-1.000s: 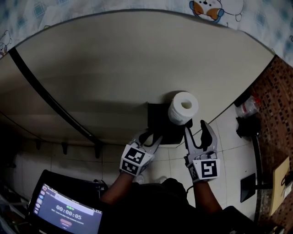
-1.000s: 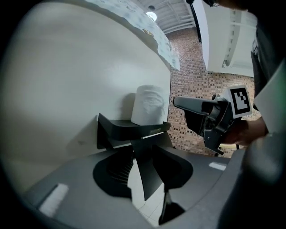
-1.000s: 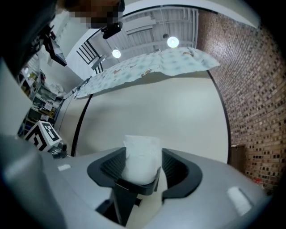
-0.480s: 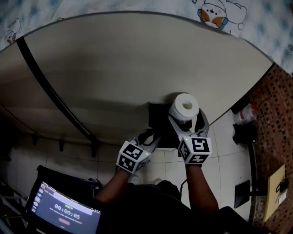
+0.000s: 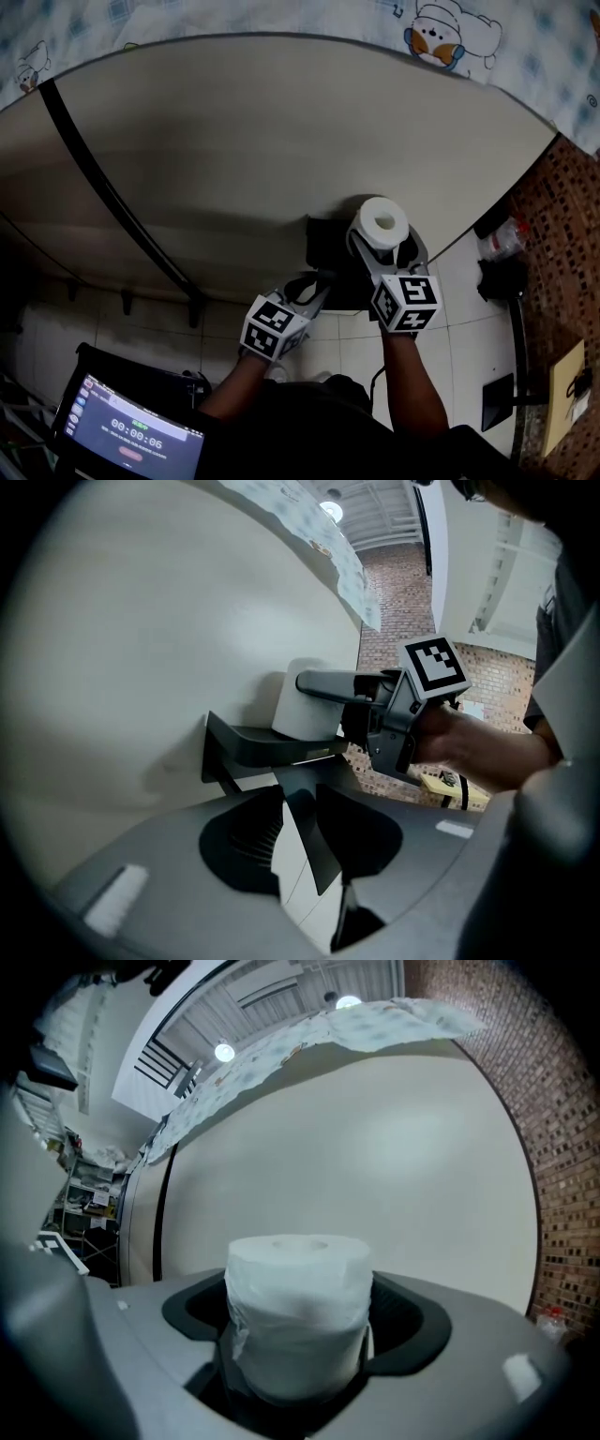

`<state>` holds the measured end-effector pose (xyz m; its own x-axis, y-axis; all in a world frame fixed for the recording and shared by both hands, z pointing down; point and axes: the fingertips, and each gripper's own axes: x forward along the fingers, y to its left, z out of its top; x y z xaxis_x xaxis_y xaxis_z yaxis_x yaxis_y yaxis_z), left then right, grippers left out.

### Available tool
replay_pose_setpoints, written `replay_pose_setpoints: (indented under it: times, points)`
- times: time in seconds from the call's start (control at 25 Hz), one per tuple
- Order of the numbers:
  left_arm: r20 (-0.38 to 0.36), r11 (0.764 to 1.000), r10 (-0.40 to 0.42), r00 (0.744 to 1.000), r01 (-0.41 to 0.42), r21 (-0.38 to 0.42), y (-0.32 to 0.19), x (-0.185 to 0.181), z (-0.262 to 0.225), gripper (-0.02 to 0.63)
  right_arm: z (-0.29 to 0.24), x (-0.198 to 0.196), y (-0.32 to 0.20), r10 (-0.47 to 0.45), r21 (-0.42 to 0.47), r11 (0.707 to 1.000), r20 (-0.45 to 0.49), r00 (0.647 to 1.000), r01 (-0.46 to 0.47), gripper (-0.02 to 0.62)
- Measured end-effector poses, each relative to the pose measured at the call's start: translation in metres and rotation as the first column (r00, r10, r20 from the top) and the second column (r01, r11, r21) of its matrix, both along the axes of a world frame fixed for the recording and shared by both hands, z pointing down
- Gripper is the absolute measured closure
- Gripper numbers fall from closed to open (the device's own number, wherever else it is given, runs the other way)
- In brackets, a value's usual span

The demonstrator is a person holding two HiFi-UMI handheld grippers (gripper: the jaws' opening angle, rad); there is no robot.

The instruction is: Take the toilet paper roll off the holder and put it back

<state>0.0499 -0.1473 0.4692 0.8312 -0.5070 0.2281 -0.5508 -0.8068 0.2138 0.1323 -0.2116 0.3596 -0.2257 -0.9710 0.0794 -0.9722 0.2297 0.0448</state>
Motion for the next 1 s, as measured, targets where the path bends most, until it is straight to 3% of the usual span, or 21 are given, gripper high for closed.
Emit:
replay_pose_setpoints:
  times: [0.28, 0.52, 0.72, 0.84, 1.0]
  points:
    - [-0.015, 1.0, -0.003, 1.0, 0.003, -0.015, 0.002, -0.002, 0.0, 0.48, -0.037, -0.006, 0.018, -0.03, 0.069, 0.997, 0.015, 0.999, 0.029, 0.169]
    - [-0.029, 0.999, 0.025, 0.999, -0.026, -0.048, 0.004, 0.0, -0.004, 0.485, -0.061, 0.024, 0.041, 0.047, 0.143, 0.989, -0.032, 0.998, -0.042, 0.167]
    - [-0.019, 0.998, 0.022, 1.0, -0.023, -0.065, 0.0, 0.0, -0.003, 0.493, -0.041, 0.092, 0.058, 0.135, 0.142, 0.977, 0.162, 0.977, -0.159, 0.167]
    - [-0.008, 0.997, 0.018, 1.0, -0.019, -0.069, -0.001, 0.0, -0.001, 0.505, 0.002, 0.131, 0.074, 0.206, 0.073, 0.97, 0.274, 0.939, -0.234, 0.169]
    - [-0.036, 0.994, 0.006, 0.999, -0.01, -0.111, -0.002, -0.001, -0.001, 0.515, 0.048, 0.15, 0.079, 0.267, -0.012, 0.961, 0.298, 0.917, -0.276, 0.168]
